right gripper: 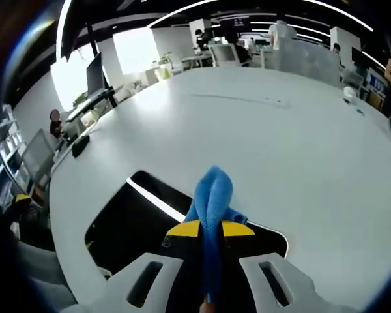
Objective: Wipe the mirror surface with the cleaning cloth until all visible marks leave the cleaned area.
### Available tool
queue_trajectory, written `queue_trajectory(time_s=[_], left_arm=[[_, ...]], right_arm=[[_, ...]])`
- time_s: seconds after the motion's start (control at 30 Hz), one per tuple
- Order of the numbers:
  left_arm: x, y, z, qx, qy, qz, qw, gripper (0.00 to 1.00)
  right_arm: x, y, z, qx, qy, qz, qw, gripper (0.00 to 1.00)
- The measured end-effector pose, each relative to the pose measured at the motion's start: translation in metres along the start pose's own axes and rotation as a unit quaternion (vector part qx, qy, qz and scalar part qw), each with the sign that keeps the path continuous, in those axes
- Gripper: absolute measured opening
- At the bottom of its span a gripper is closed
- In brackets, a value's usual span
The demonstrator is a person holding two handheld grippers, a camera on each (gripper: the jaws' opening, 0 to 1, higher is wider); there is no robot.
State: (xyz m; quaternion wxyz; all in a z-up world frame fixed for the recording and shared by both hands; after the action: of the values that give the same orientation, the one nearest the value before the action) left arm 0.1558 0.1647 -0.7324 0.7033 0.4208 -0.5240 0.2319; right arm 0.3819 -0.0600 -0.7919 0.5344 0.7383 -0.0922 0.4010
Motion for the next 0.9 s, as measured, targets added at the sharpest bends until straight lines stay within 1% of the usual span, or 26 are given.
queue_trajectory(time_s=[0.23,0.6,0.9], left_arm=[[0.000,0.000,0.000,-0.003,0.000,-0.001,1.0000,0.99],[0.000,0.000,0.000,-0.003,0.002,0.000,1.0000,0.99],[0.000,-0.001,0.000,-0.004,0.003,0.000,1.0000,0.99]], right_arm=[[0.003,-0.006,-0.001,0.004,-0.005,0.002,1.0000,0.05],[0.009,-0.013,-0.017,0.021,0.006,0.001,0.9998,0.05],[0.012,-0.017,-0.023,0.029,0.000,-0.002,0.9996,0.05]])
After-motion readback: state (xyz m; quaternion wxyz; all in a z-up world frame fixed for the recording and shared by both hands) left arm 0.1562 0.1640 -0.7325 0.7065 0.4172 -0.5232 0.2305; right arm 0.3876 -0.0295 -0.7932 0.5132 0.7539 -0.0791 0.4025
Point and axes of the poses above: the point that each gripper's makers call its tool centre point, and the gripper's own axes: y roughly backward along the fingers, z roughly to its right, x roughly out of its top, the point moved 8 cm from there along y, roughly backward along the fingers, and after that the axes turned 2 degrees about -x, right-handed, at the moved point
